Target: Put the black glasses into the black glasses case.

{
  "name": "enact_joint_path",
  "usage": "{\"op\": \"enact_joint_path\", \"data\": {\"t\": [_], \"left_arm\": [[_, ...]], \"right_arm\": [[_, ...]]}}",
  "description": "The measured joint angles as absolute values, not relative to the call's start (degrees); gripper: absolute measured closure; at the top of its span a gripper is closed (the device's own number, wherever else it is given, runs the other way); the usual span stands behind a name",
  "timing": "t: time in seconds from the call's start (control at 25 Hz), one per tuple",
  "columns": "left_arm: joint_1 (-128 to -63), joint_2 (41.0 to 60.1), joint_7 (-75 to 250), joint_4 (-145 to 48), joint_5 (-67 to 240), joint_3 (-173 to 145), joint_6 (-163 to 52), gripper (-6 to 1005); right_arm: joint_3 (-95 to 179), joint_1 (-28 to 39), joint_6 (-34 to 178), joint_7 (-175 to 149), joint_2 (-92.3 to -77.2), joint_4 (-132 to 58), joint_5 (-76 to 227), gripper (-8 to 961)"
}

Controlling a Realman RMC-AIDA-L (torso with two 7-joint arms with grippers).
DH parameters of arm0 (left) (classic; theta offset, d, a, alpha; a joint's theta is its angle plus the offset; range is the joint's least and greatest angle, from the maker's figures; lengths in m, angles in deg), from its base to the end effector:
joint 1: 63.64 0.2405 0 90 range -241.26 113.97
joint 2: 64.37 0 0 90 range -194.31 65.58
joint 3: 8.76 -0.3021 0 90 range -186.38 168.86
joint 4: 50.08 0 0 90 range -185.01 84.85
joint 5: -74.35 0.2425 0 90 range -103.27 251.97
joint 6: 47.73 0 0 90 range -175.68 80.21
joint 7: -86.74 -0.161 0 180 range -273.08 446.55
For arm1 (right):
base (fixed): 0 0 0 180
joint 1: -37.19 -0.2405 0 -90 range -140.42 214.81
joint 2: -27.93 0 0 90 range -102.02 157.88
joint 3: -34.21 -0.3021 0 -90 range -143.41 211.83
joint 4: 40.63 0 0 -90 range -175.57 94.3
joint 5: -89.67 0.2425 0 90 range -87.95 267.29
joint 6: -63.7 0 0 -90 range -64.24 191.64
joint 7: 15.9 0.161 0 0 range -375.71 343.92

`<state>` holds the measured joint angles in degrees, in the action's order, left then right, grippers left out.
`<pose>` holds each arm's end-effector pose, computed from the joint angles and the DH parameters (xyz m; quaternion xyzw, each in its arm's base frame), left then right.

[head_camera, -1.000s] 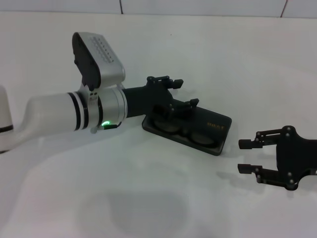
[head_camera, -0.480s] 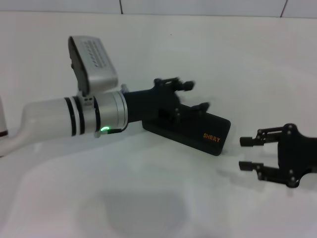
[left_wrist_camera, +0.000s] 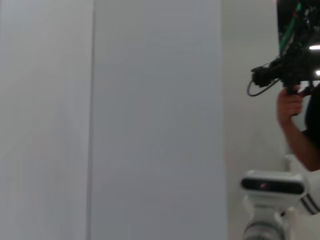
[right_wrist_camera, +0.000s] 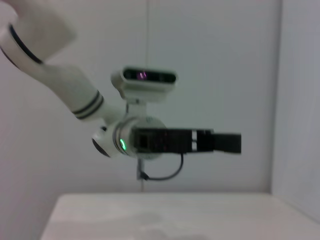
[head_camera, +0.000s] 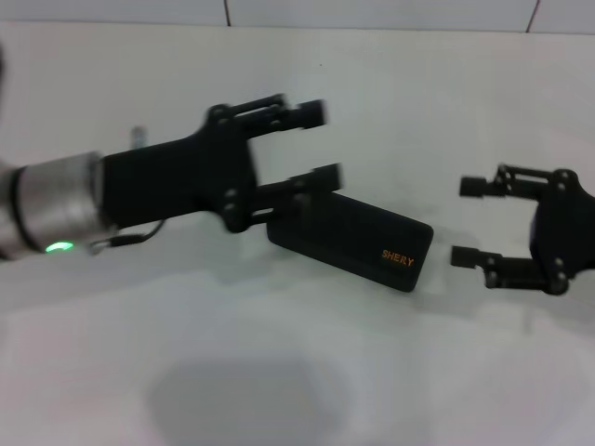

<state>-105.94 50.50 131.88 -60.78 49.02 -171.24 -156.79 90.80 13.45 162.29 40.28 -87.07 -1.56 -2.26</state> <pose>-0.2595 0.3608 -0.0444 -0.8938 -0.0342 -0.4395 0.0828 0.2911 0.3455 -0.0140 -0.9399 -0.0170 0.3181 0.1229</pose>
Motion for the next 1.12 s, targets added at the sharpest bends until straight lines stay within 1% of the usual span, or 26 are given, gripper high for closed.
{"op": "enact_joint_path", "data": {"t": [0.08, 0.2, 0.4, 0.56, 0.68, 1.12], "left_arm": [[-104.0, 49.81, 131.7, -61.2, 49.0, -171.4, -157.0, 307], [-102.0, 49.80, 130.7, -62.3, 49.1, -171.5, -157.3, 290], [-100.5, 50.43, 128.8, -64.9, 49.8, -171.8, -157.4, 248], [-99.7, 51.17, 125.7, -65.1, 50.5, -171.8, -157.0, 174], [-99.4, 51.59, 125.2, -65.3, 50.7, -171.8, -156.2, 110], [-99.2, 52.04, 124.9, -65.4, 50.3, -171.7, -154.9, 110]], "right_arm": [[91.0, 12.6, 162.6, 39.7, -87.53, -1.7, -1.3, 350], [91.4, 10.2, 163.7, 39.1, -87.64, -3.7, -0.4, 299], [91.4, 6.8, 164.6, 37.3, -87.79, -7.9, -0.4, 92], [91.6, 4.8, 164.2, 34.3, -87.86, -12.1, -0.5, 101], [91.6, 4.6, 163.1, 32.8, -87.90, -13.3, -0.6, 107], [91.5, 4.6, 162.3, 31.8, -88.01, -13.8, -0.3, 110]]}}
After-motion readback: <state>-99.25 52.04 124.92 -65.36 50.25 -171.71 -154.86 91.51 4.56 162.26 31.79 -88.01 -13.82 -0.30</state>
